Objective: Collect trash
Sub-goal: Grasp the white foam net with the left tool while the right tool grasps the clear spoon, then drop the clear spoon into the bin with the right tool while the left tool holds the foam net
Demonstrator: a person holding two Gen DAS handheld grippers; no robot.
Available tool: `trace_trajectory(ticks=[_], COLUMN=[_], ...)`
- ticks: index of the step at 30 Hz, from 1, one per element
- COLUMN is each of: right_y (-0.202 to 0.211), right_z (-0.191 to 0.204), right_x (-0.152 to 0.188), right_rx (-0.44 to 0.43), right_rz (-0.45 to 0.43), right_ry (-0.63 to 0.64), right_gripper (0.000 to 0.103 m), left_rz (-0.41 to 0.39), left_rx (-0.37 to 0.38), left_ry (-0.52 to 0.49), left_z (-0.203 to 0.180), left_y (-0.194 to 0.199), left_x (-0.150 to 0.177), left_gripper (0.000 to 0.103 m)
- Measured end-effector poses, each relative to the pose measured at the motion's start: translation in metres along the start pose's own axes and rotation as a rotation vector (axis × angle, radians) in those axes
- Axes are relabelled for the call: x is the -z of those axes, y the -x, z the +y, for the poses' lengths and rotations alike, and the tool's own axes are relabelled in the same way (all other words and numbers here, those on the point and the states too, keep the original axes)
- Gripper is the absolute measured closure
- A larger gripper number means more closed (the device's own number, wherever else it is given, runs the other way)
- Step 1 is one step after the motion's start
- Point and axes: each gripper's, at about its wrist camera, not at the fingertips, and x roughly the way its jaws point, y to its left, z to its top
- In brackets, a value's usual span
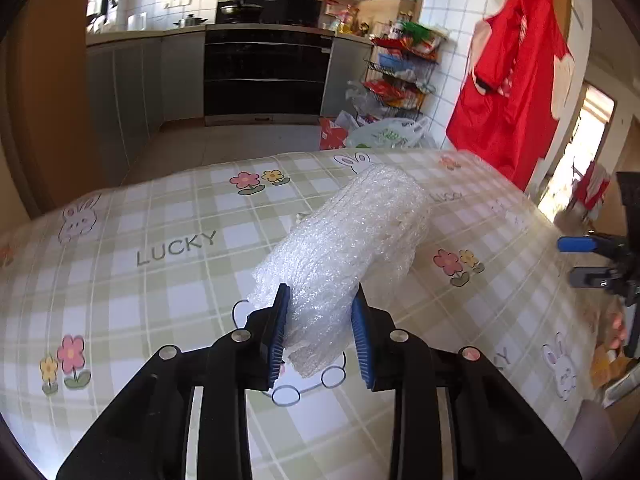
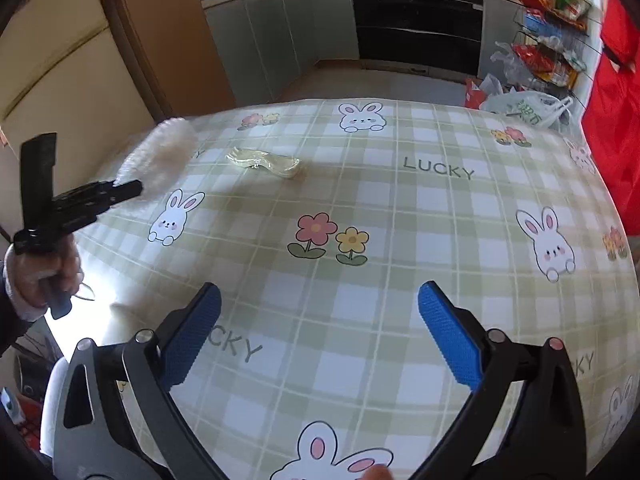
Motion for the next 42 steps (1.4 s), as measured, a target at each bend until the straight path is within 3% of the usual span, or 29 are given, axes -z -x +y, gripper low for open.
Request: trace_trajectory(ticks=[2, 7, 10, 16, 20, 26, 27, 30, 32, 34, 37, 42], right_y=[-0.019, -0.091, -0.136, -0.171, -0.189, -0.207, -0.210, -0.206, -0.200, -0.192, -0.176, -0.134], right_z=[0.001, 0.023, 0.032, 0.079, 0.106, 0.099, 0.095, 0.086, 0.085, 0.086, 0.096, 0.111], right_x=[-0.016, -0.068, -0.093, -0.118, -0.124, -0.135, -0.134, -0.134, -0.131, -0.125, -0.111, -0.086], right_rx=[-0.029, 0.011, 0.021, 0.096, 0.115, 0.093, 0.087, 0.033, 0.026, 0.004, 0.004, -0.010], right_rz=[0.024, 0.062, 0.117, 0.088, 0.084, 0.117, 0.135, 0.171, 0.183, 0.203, 0.199, 0.133], right_ry=[-0.007, 0.109, 0.104, 0.266, 0.396, 0.322, 0.295, 0.213, 0.204, 0.202, 0.232, 0.229], right_gripper=[0.006, 0.006, 0.006, 0.006, 0.006, 0.008, 0.010, 0.035, 0.060, 0.075, 0.084, 0.085], left_rz=[-0.025, -0.109, -0.168, -0.224, -0.241, -0.277, -0.277, -0.274, -0.269, -0.258, -0.245, -0.259], left_rx=[0.002, -0.055, -0.090, -0.158, -0.150, -0.091, -0.079, -0.059, -0.046, -0.045, -0.026, -0.030], left_ry=[0.077, 0.228, 0.299, 0.430, 0.484, 0.543, 0.561, 0.583, 0.598, 0.602, 0.610, 0.613], left_z=[0.013, 0.045, 0.066, 0.108, 0.122, 0.122, 0.120, 0.112, 0.107, 0.105, 0.100, 0.085], left_y=[0.020, 0.065, 0.093, 0.142, 0.160, 0.167, 0.167, 0.168, 0.170, 0.171, 0.175, 0.197], left_x=[0.007, 0.021, 0.033, 0.071, 0.092, 0.110, 0.113, 0.120, 0.124, 0.127, 0.127, 0.132], left_gripper=[0.074, 0.074, 0.074, 0.074, 0.074, 0.074, 0.074, 0.074, 0.074, 0.074, 0.074, 0.074])
